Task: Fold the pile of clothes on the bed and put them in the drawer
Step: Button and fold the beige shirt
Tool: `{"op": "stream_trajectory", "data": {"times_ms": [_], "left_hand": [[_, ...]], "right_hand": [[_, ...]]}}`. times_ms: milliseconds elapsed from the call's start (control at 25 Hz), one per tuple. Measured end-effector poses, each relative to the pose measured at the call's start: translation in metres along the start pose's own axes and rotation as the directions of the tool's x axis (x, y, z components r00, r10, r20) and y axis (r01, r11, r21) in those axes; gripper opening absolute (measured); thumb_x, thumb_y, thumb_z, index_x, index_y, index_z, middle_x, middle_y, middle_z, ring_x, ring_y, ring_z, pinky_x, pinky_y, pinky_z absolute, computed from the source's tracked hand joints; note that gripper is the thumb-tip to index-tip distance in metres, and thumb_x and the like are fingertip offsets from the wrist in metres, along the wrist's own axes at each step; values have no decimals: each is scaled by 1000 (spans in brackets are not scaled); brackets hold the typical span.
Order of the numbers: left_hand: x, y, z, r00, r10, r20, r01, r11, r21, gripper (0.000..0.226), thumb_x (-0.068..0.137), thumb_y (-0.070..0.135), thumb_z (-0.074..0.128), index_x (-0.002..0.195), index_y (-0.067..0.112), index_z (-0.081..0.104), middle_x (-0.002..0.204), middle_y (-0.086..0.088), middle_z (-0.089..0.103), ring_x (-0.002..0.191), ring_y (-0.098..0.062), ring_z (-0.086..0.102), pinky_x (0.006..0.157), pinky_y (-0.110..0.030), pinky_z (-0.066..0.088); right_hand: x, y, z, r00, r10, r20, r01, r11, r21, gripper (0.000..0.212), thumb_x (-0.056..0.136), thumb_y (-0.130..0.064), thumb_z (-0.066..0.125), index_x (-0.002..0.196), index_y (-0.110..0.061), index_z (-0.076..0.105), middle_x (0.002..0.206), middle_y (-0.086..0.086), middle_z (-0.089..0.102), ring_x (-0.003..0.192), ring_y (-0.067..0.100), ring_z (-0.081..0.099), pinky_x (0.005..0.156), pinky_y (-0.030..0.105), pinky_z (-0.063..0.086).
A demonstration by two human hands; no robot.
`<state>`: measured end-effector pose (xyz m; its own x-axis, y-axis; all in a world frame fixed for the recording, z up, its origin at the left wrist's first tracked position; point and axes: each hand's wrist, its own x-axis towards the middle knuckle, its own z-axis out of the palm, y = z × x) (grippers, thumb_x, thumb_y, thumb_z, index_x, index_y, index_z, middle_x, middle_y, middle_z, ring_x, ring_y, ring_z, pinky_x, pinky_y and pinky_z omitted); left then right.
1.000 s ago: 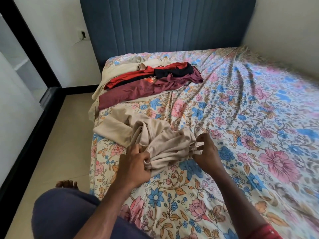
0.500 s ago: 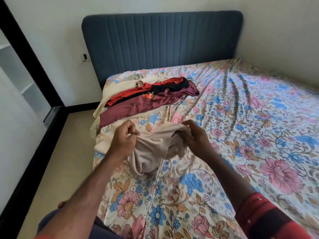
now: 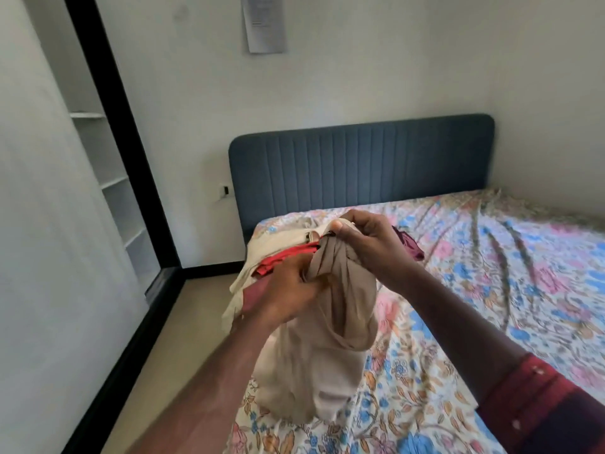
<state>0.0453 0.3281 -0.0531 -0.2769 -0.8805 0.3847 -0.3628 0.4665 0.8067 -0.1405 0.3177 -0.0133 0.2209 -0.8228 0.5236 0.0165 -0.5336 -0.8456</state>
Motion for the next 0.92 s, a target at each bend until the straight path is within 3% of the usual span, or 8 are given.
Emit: {"op": "stream_trajectory", "data": {"times_ms": [160, 280, 320, 400, 480, 560, 760, 920], "left_hand": [[0, -9, -43, 988, -152, 22, 149, 982, 112, 18, 76, 18, 90, 82, 21, 74, 77, 7, 66, 70, -6, 57, 68, -24, 44], [-2, -5, -47, 898, -100, -428, 294, 861, 416, 31, 76, 32, 87, 71, 21, 59, 74, 4, 53, 69, -16, 53, 60, -31, 36], [-6, 7, -41, 864, -186, -467, 358, 880, 312, 37, 79, 42, 83, 72, 16, 59, 70, 0, 57, 66, -20, 57, 57, -32, 42], [-19, 29, -24, 888, -449, -96, 439, 892, -108, 44, 84, 56, 76, 87, 13, 66, 73, -4, 68, 65, -19, 67, 59, -32, 56], [-37, 41, -8, 901, -364, 234, 427, 839, -338, 41, 82, 43, 79, 113, 20, 67, 94, 1, 75, 82, -13, 73, 66, -32, 60], [-47, 34, -3, 952, -242, 189, 302, 851, -430, 35, 84, 18, 81, 116, 21, 70, 105, -2, 77, 97, -15, 73, 72, -27, 56], [-20, 32, -58, 910, -413, -42, 325, 770, -549, 25, 101, 7, 56, 90, 17, 76, 88, -8, 71, 81, -20, 62, 73, -33, 51], [-11, 67, -111, 957, -249, 146, 289, 814, -504, 30, 101, 6, 46, 85, 9, 72, 82, -10, 71, 74, -19, 68, 73, -29, 58]], "right_hand": [[0, -14, -25, 989, 148, -9, -148, 988, -53, 27, 78, -26, 82, 74, -9, 61, 64, 3, 57, 57, 13, 52, 49, 23, 41], [-8, -8, -16, 957, 262, -122, -251, 963, 97, 22, 82, -16, 82, 81, -5, 62, 69, 9, 63, 58, 17, 57, 52, 26, 47], [-10, -6, -4, 943, 302, -140, -279, 947, 162, 20, 87, -13, 78, 81, -6, 60, 69, 11, 61, 57, 18, 57, 51, 26, 47], [-10, -4, 20, 907, 396, -146, -358, 905, 231, 20, 95, -11, 70, 79, -9, 58, 71, 12, 58, 59, 20, 55, 52, 28, 45], [-12, -6, 42, 884, 463, -66, -414, 840, 350, 15, 98, -5, 64, 83, -7, 60, 73, 11, 63, 66, 23, 61, 55, 31, 52], [-15, -9, 56, 891, 453, 37, -425, 802, 420, 11, 95, 1, 65, 90, -8, 61, 80, 12, 68, 76, 27, 66, 63, 36, 56], [-6, -3, 52, 970, 198, -140, -164, 961, 223, 20, 87, -2, 75, 99, -10, 62, 93, 14, 73, 85, 25, 70, 74, 40, 55], [1, 14, 63, 842, 154, 517, -382, 847, 370, 54, 86, -10, 73, 137, -7, 53, 123, 21, 63, 106, 34, 63, 90, 46, 51]]}}
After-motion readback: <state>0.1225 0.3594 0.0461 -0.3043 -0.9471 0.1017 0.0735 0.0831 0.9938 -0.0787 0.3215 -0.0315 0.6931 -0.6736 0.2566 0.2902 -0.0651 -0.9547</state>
